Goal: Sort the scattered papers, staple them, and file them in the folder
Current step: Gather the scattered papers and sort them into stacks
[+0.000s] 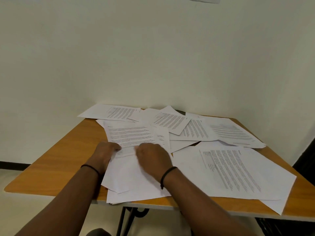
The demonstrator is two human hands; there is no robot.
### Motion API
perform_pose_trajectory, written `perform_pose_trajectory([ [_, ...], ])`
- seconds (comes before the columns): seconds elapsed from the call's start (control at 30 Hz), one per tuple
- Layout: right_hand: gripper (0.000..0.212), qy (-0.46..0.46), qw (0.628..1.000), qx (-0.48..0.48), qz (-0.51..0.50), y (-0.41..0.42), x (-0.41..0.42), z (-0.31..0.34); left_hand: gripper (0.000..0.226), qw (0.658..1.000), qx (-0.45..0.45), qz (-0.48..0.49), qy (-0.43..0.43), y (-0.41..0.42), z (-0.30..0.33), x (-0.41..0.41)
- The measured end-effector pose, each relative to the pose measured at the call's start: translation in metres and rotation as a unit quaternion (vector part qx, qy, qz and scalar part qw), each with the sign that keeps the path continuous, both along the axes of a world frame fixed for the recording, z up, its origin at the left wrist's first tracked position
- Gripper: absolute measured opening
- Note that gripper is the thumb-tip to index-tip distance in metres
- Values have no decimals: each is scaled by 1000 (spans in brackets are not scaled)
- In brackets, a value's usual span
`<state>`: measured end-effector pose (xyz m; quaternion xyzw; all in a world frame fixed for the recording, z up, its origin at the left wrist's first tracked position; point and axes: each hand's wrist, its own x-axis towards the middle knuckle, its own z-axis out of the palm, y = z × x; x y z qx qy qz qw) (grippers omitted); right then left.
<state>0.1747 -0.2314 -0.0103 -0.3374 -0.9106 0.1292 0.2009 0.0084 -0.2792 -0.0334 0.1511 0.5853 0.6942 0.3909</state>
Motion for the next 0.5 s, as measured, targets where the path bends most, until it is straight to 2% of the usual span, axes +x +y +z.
perform_pose_trajectory([
  [0.1, 17, 97, 985, -60, -127, 31, 14, -13, 43, 998, 51, -21, -31, -5, -5, 0],
  [0.13, 20, 126, 975, -84, -160, 37, 19, -14, 46, 996, 73, -34, -44, -10, -6, -1],
  [0.27, 83, 263, 930, -192, -171, 46, 31, 1, 55, 981, 168, -72, -72, -24, 1, -2],
  [0.33, 99, 333, 878, -319, -125, 50, 33, 10, 54, 976, 192, -76, -65, -23, 11, 1],
  [0.37, 99, 359, 844, -386, -99, 53, 35, 14, 51, 976, 195, -82, -58, -23, 17, 4],
  [0.4, 92, 380, 814, -434, -70, 58, 36, 15, 49, 976, 195, -91, -43, -23, 23, 6],
  [0.43, 75, 392, 794, -462, -42, 64, 36, 16, 48, 975, 195, -103, -17, -23, 31, 8],
  [0.5, 37, 422, 785, -454, -2, 67, 35, 24, 54, 971, 202, -120, 52, -23, 50, 7],
])
